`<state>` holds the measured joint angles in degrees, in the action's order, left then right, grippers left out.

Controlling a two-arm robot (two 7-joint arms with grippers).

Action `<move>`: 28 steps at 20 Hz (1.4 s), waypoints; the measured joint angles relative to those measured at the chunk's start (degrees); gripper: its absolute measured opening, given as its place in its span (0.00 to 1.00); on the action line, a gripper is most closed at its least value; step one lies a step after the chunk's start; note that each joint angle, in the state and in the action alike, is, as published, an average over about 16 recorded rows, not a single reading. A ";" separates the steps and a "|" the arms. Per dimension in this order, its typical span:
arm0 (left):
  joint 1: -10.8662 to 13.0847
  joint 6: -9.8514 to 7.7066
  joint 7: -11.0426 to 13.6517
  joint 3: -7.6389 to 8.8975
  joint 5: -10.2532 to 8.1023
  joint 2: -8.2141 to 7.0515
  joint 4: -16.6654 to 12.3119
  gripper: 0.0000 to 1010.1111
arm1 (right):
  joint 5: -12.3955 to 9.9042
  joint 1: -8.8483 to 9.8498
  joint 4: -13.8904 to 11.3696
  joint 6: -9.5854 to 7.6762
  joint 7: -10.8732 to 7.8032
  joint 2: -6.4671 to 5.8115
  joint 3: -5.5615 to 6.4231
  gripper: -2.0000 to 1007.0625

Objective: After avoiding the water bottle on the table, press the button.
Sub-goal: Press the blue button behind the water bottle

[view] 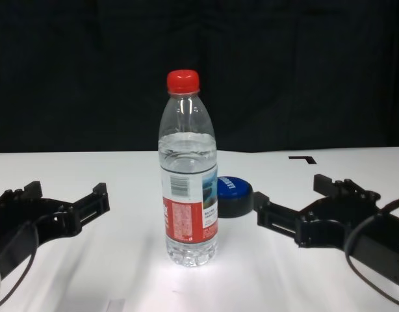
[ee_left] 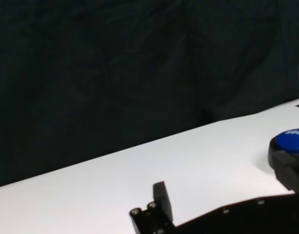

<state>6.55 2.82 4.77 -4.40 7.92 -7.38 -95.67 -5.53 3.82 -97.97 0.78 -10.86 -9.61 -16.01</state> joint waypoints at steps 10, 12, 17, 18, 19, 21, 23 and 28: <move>0.00 0.00 0.00 0.00 0.00 0.00 0.00 0.99 | 0.00 0.00 0.00 0.00 0.00 0.00 0.00 1.00; 0.00 0.00 0.00 0.00 0.00 0.00 0.00 0.99 | 0.00 0.00 0.00 0.00 0.00 0.00 0.00 1.00; 0.00 0.00 0.00 0.00 0.00 0.00 0.00 0.99 | 0.00 0.00 0.00 0.00 0.00 0.00 0.00 1.00; 0.00 0.00 0.00 0.00 0.00 0.00 0.00 0.99 | 0.00 0.00 0.00 0.00 0.00 0.00 0.00 1.00; 0.00 0.00 0.00 0.00 0.00 0.00 0.00 0.99 | 0.00 0.00 0.00 0.00 0.00 0.00 0.00 1.00; 0.00 0.00 0.00 0.00 0.00 0.00 0.00 0.99 | 0.00 0.00 0.00 0.00 0.00 0.00 0.00 1.00; 0.00 0.00 0.00 0.00 0.00 0.00 0.00 0.99 | 0.00 0.00 0.00 0.00 0.00 0.00 0.00 1.00; 0.00 0.00 0.00 0.00 0.00 0.00 0.00 0.99 | 0.00 0.00 0.00 0.00 0.00 0.00 0.00 1.00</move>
<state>6.55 2.82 4.77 -4.40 7.92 -7.38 -95.67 -5.53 3.82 -97.97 0.78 -10.86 -9.61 -16.01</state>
